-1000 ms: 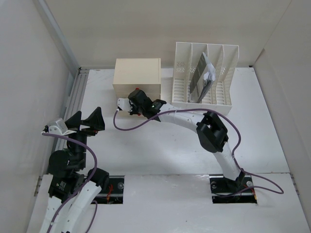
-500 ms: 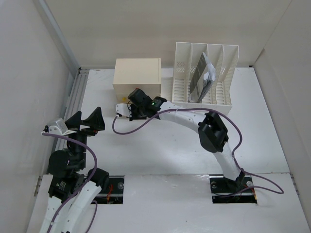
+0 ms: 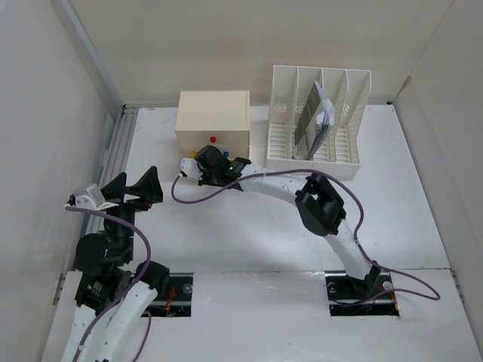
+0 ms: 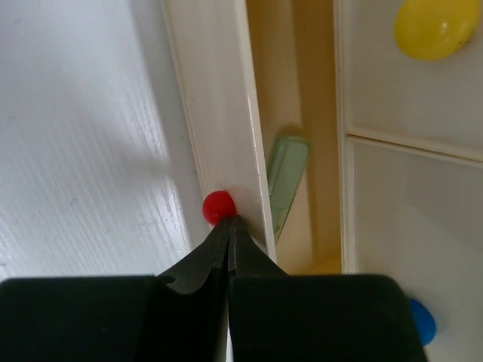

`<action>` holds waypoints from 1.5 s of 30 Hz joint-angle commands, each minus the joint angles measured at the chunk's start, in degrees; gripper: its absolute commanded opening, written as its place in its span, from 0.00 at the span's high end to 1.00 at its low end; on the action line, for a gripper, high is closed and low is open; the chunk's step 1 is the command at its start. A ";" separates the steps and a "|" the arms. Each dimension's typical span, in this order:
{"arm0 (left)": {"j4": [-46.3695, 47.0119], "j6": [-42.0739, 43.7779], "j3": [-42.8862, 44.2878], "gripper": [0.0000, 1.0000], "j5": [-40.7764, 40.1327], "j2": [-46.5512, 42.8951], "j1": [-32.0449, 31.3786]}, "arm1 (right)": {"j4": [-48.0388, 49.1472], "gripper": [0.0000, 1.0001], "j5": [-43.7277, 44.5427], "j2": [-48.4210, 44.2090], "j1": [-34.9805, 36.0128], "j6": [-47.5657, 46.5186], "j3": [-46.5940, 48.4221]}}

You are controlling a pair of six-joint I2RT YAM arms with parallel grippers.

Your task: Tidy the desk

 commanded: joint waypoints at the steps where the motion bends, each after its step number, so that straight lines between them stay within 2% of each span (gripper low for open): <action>1: 2.98 0.92 -0.13 0.00 -0.30 -0.53 0.13 | 6.85 1.00 7.84 0.88 -0.51 2.69 -0.20; 8: 2.98 0.92 -0.13 0.00 -0.30 0.00 0.13 | 16.53 1.00 21.74 1.41 -1.03 5.14 -3.28; 13: 2.98 0.92 -0.13 0.00 -0.30 0.00 0.13 | 18.28 1.00 25.62 2.98 -1.04 5.68 -2.66; 18: 2.98 0.92 -0.13 0.00 -0.30 0.00 0.13 | 19.43 1.00 24.67 1.95 -1.04 5.68 -3.80; 19: 2.98 0.92 -0.13 0.00 -0.30 0.00 0.13 | 19.43 1.00 21.09 1.15 -1.04 4.81 -4.67; 21: 2.98 0.92 -0.13 0.00 -0.30 0.00 0.13 | 13.14 1.00 12.67 -2.00 -1.04 1.66 -4.86; 22: 2.98 0.92 -0.13 0.00 -0.82 0.00 0.13 | 7.27 1.00 -3.31 -2.89 -1.04 -0.98 -3.38; 23: 2.98 0.92 -0.13 0.00 -0.83 0.00 0.13 | 0.52 1.00 -12.51 -3.68 -1.04 -4.75 -1.45; 24: 2.98 0.92 -0.13 0.00 -0.83 0.00 0.13 | -13.13 1.00 -21.13 -4.47 -1.04 -14.44 1.96; 25: 2.98 0.92 -0.13 0.00 -0.83 -0.52 0.13 | -19.88 0.91 -29.22 -5.96 -1.04 -20.02 3.56; 26: 2.98 0.92 -0.13 0.00 -0.83 -0.53 0.13 | -26.38 0.87 -41.23 -6.50 -1.04 -25.56 5.23; 27: 2.98 0.92 -0.13 0.00 -0.83 -1.14 0.13 | -36.45 0.83 -44.74 -7.02 -1.04 -30.05 6.64; 28: 2.98 0.92 -0.13 0.00 -0.83 -1.14 0.13 | -40.99 0.81 -47.30 -7.64 -1.04 -36.27 9.96; 29: 2.98 0.92 -0.13 0.00 -0.83 -1.66 0.13 | -44.95 0.76 -49.33 -7.65 -1.04 -38.16 11.91; 31: 3.50 0.92 -0.65 0.00 -0.83 -1.67 0.13 | -49.19 0.72 -49.35 -8.43 -1.04 -37.49 15.08; 32: 3.50 0.92 -0.66 0.00 -0.83 -1.67 0.13 | -49.21 0.67 -48.39 -10.96 -1.04 -36.87 15.09; 34: 3.50 0.92 -0.66 0.00 -1.35 -1.67 0.13 | -44.07 0.59 -46.54 -15.36 -3.23 -33.72 13.00; 35: 3.50 0.92 -0.66 0.00 -1.35 -1.67 0.13 | -41.33 0.54 -45.92 -21.12 -4.10 -30.22 8.55; 36: 3.50 0.92 -0.66 0.00 -1.35 -1.67 0.13 | -36.43 0.26 -42.79 -24.92 -5.16 -26.18 5.28; 37: 3.50 0.92 -0.66 0.00 -1.35 -1.67 0.13 | -29.16 0.24 -40.32 -29.40 -7.43 -20.92 0.73; 38: 4.03 0.92 -0.66 0.00 -1.35 -1.67 0.13 | -10.99 0.02 -36.90 -34.49 -8.50 -10.43 -10.98; 39: 4.03 0.92 -0.66 0.00 -1.35 -1.67 0.13 | -0.36 0.00 -31.82 -44.89 -9.47 -5.19 -17.62; 40: 4.03 0.92 -0.66 0.00 -0.66 -1.67 0.13 | 9.84 0.00 -16.45 -49.44 -11.04 -0.44 -23.61; 41: 4.03 0.92 -0.66 0.00 -0.65 -1.06 0.13 | 23.08 0.00 -10.56 -52.79 -12.45 3.35 -28.19; 42: 4.03 0.92 -0.66 0.00 -0.65 -1.05 0.13 | 26.86 0.00 -7.37 -56.74 -14.55 8.61 -33.20; 43: 4.03 0.92 -0.66 0.00 0.65 -0.53 0.13 | 30.03 0.00 0.76 -57.99 -18.40 12.49 -34.73; 45: 4.03 0.92 -0.66 0.00 0.67 0.26 0.13 | 33.05 0.00 7.67 -59.58 -21.76 20.75 -37.01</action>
